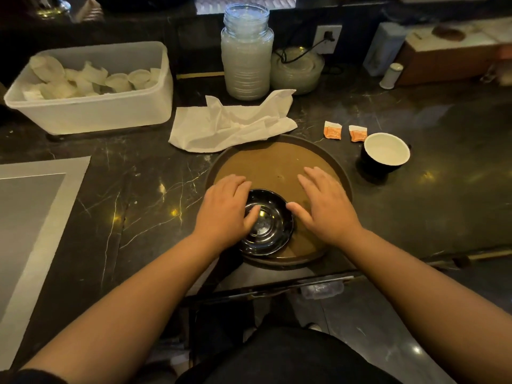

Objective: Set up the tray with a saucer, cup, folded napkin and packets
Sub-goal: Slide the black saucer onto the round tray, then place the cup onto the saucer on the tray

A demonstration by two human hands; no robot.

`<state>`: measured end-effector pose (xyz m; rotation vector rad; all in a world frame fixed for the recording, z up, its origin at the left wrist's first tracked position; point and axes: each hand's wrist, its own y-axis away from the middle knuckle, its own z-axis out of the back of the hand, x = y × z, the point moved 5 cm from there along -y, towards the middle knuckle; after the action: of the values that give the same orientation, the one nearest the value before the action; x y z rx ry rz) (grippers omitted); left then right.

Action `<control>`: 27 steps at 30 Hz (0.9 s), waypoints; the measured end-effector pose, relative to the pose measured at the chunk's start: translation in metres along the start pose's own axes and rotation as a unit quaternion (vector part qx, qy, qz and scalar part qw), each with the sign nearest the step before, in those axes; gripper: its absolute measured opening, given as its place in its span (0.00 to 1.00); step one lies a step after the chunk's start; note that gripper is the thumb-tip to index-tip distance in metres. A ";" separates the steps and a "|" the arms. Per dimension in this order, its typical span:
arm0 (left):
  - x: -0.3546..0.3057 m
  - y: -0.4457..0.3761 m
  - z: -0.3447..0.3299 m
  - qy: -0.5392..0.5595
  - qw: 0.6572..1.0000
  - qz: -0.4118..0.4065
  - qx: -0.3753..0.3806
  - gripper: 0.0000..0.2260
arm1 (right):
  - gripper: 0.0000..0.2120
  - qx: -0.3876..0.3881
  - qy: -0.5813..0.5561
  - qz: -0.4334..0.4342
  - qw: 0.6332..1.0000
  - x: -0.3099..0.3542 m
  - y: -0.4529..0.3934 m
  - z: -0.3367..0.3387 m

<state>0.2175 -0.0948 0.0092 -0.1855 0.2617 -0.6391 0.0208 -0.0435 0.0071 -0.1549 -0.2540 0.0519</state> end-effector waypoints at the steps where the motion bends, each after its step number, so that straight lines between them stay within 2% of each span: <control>1: -0.007 -0.005 0.000 -0.003 1.000 -0.017 0.002 0.26 | 0.34 -0.003 0.008 0.000 1.000 -0.002 0.002 0.003; 5: -0.034 -0.030 -0.004 -0.015 0.997 -0.065 0.029 0.33 | 0.37 -0.009 0.029 -0.019 0.999 -0.016 0.013 0.013; 13: -0.091 -0.078 -0.024 -0.008 0.991 -0.125 0.047 0.35 | 0.38 -0.016 0.046 -0.080 0.996 -0.078 0.029 0.038; 22: -0.146 -0.135 -0.061 0.006 0.988 -0.143 0.065 0.35 | 0.39 -0.002 0.053 -0.098 0.994 -0.165 0.025 0.048; 27: -0.174 -0.168 -0.081 0.019 0.990 -0.122 0.072 0.35 | 0.40 -0.003 0.052 -0.096 0.994 -0.217 0.011 0.049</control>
<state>-0.0347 -0.1286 0.0064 -0.0678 0.2300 -0.9024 -0.2014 -0.0414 -0.0015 -0.1387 -0.1647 -0.1485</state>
